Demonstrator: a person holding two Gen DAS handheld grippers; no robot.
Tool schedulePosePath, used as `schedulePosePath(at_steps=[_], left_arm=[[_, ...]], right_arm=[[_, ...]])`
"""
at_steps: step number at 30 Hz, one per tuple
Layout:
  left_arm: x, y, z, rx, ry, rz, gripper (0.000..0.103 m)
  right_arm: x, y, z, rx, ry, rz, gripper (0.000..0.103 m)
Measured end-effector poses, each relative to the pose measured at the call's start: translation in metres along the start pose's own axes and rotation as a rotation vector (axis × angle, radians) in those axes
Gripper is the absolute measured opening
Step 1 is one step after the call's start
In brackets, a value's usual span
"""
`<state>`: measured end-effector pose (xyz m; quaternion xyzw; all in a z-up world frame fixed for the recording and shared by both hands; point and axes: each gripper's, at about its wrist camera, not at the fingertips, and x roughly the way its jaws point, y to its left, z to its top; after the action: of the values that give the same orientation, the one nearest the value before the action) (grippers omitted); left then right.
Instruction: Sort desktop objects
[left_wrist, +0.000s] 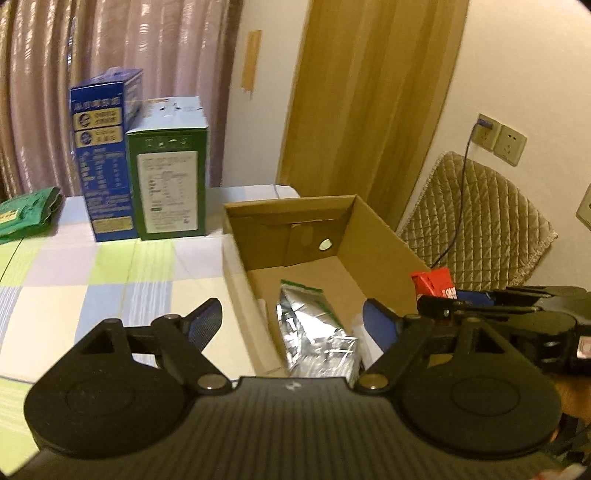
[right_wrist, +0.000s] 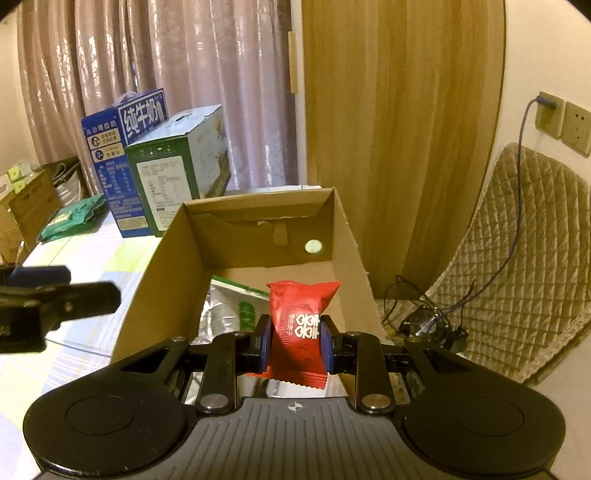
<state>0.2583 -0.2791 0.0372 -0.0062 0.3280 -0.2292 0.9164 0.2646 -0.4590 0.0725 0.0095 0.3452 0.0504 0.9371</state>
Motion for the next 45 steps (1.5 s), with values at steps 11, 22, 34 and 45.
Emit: schedulePosePath(at_steps=[11, 22, 34, 45], left_arm=[[-0.024, 0.004, -0.018, 0.021, -0.019, 0.076, 0.097], [-0.067, -0.01, -0.058, -0.006, 0.005, 0.102, 0.102], [-0.131, -0.038, -0.089, -0.043, 0.075, 0.078, 0.102], [-0.192, -0.058, -0.105, -0.03, 0.023, 0.076, 0.102]], right_arm=[[-0.015, 0.01, 0.013, 0.025, -0.049, 0.033, 0.076], [-0.071, 0.0, -0.016, 0.073, -0.032, 0.006, 0.101], [-0.149, 0.022, -0.071, 0.027, 0.052, -0.041, 0.101], [-0.214, 0.045, -0.106, 0.066, 0.034, -0.053, 0.101]])
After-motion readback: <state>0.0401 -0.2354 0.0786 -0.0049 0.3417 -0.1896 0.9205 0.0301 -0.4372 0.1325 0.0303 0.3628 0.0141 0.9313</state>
